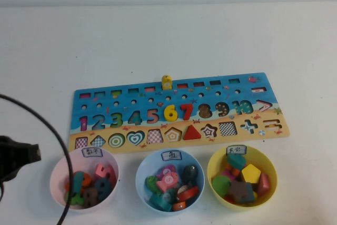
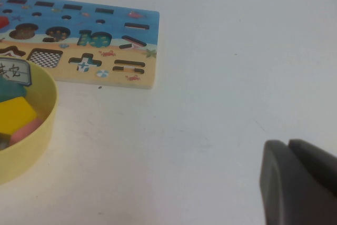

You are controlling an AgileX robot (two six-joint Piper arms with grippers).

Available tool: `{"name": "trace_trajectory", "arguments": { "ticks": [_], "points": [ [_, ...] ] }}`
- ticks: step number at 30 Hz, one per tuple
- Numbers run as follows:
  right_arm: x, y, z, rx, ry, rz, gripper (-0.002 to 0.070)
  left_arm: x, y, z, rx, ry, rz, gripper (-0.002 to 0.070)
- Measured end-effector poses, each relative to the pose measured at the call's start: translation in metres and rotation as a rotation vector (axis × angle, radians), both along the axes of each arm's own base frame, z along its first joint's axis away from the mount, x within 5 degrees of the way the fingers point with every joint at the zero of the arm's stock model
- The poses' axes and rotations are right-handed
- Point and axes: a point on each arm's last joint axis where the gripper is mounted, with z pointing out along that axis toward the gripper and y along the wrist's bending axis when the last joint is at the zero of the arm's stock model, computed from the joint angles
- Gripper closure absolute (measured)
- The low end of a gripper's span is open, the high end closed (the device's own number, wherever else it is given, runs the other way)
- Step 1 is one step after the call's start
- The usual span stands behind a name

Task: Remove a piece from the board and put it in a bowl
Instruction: Pick up the "number 6"

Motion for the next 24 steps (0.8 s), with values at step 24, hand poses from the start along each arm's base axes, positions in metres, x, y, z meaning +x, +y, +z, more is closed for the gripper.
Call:
{"name": "trace_trajectory", "arguments": {
  "ticks": [24],
  "points": [
    [0.0,0.0,0.0,0.0,0.0,0.0,0.0694,0.171,-0.171,-0.029,0.149,0.354,-0.463,0.0678]
  ]
}}
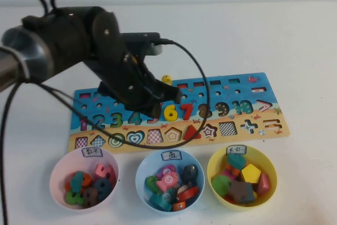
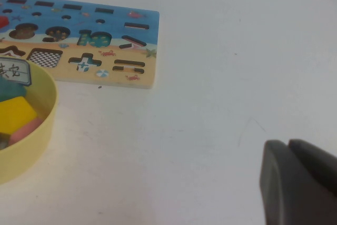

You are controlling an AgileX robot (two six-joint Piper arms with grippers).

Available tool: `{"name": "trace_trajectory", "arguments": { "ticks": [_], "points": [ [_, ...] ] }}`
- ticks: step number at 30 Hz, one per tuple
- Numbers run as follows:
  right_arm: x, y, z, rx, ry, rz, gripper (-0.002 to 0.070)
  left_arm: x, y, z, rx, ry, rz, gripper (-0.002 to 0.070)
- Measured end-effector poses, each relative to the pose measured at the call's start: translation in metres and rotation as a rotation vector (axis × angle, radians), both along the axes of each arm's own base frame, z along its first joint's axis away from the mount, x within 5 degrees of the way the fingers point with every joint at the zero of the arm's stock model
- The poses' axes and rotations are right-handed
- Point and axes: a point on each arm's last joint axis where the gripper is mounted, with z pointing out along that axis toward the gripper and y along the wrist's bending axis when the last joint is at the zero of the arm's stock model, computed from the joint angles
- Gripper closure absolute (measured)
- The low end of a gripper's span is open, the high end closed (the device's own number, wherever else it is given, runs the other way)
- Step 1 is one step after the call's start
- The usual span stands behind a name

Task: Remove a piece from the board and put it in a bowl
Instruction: Pick up the "number 6"

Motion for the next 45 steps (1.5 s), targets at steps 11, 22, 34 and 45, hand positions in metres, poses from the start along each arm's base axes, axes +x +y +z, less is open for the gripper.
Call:
{"name": "trace_trajectory", "arguments": {
  "ticks": [11,22,34,45],
  "points": [
    [0.0,0.0,0.0,0.0,0.0,0.0,0.0694,0.035,-0.06,-0.01,0.112,0.093,-0.049,0.0669],
    [0.0,0.0,0.0,0.0,0.0,0.0,0.0694,0.052,-0.064,-0.035,0.203,0.122,0.023,0.033],
    [0.0,0.0,0.0,0.0,0.0,0.0,0.0694,0.065,-0.063,-0.041,0.181,0.061,0.122,0.0311],
    [0.0,0.0,0.0,0.0,0.0,0.0,0.0694,0.067,-0.066,-0.06,0.197,0.109,0.124,0.0311]
  ]
}}
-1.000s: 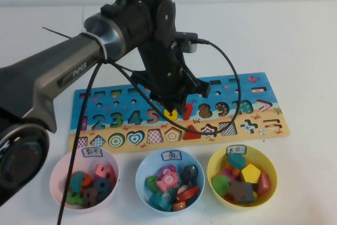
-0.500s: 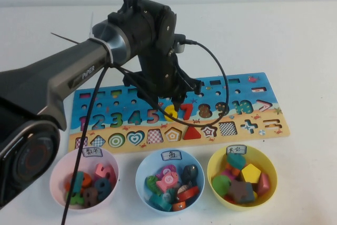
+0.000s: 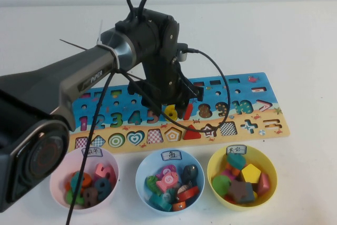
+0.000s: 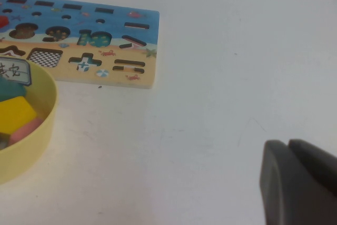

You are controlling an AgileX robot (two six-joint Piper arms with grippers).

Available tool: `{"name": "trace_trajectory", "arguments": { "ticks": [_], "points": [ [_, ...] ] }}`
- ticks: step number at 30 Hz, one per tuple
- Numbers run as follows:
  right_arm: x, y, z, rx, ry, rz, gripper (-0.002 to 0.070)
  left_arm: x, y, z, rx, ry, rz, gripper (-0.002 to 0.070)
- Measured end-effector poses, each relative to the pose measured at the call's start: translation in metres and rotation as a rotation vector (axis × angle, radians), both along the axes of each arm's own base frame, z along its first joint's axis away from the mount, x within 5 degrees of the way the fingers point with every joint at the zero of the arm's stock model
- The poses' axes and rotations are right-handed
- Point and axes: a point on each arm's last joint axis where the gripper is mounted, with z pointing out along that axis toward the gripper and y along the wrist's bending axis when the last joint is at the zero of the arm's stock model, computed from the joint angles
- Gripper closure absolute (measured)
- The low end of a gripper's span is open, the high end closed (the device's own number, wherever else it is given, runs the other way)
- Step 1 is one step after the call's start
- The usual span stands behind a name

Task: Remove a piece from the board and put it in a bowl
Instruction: Pick up the "number 6"

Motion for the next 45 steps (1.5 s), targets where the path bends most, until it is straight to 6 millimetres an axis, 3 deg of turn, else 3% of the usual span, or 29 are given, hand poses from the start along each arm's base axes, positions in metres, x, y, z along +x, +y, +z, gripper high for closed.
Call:
{"name": "trace_trajectory", "arguments": {
  "ticks": [7,16,26,45],
  "points": [
    [0.0,0.0,0.0,0.0,0.0,0.0,0.0694,0.002,0.0,-0.012,0.028,0.012,-0.004,0.0311],
    [0.0,0.0,0.0,0.0,0.0,0.0,0.0694,0.003,0.0,-0.013,0.025,0.008,-0.004,0.0312],
    [0.0,0.0,0.0,0.0,0.0,0.0,0.0694,0.004,-0.001,-0.013,0.022,-0.008,-0.011,0.0406],
    [0.0,0.0,0.0,0.0,0.0,0.0,0.0694,0.004,-0.001,-0.013,0.024,-0.007,-0.041,0.043]
  ]
}}
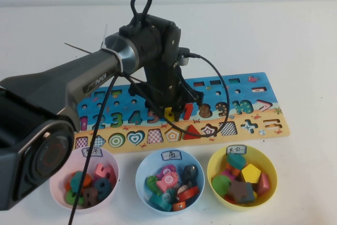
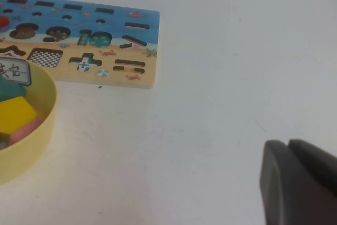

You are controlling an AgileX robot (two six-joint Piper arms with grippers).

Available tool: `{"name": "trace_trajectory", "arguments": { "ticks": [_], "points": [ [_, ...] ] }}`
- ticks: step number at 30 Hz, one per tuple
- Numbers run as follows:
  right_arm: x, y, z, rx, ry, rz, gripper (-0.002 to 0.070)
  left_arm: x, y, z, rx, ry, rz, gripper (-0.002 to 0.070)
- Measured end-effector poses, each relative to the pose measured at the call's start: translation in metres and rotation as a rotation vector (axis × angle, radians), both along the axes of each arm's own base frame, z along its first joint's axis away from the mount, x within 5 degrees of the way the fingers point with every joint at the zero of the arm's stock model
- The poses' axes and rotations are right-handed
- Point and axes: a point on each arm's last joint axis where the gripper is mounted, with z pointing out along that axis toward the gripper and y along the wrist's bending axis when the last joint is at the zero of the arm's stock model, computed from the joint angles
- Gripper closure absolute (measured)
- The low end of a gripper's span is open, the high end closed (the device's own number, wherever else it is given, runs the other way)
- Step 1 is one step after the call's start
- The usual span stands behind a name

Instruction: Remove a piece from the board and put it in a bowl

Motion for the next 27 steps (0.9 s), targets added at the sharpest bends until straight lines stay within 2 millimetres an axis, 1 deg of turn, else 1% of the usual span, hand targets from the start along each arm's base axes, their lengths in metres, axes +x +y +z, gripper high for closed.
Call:
{"name": "trace_trajectory", "arguments": {
  "ticks": [4,6,10,13,16,19,22,24,27],
  "points": [
    [0.0,0.0,0.0,0.0,0.0,0.0,0.0694,0.0,0.0,0.002,0.0,-0.004,-0.011,0.043],
    [0.0,0.0,0.0,0.0,0.0,0.0,0.0694,-0.001,0.001,0.007,-0.003,-0.009,-0.013,0.043],
    [0.0,0.0,0.0,0.0,0.0,0.0,0.0694,-0.004,0.004,0.023,-0.009,-0.037,-0.015,0.043],
    [0.0,0.0,0.0,0.0,0.0,0.0,0.0694,-0.008,0.008,0.04,-0.003,-0.049,-0.021,0.043],
    [0.0,0.0,0.0,0.0,0.0,0.0,0.0694,-0.015,0.014,0.062,0.001,-0.073,-0.032,0.043],
    [0.0,0.0,0.0,0.0,0.0,0.0,0.0694,-0.027,0.021,0.091,0.011,-0.132,-0.054,0.043],
    [0.0,0.0,0.0,0.0,0.0,0.0,0.0694,-0.048,0.033,0.119,0.035,-0.22,-0.084,0.043],
    [0.0,0.0,0.0,0.0,0.0,0.0,0.0694,-0.064,0.045,0.129,0.045,-0.258,-0.096,0.043],
    [0.0,0.0,0.0,0.0,0.0,0.0,0.0694,-0.088,0.064,0.131,0.047,-0.272,-0.089,0.043]
  ]
}}
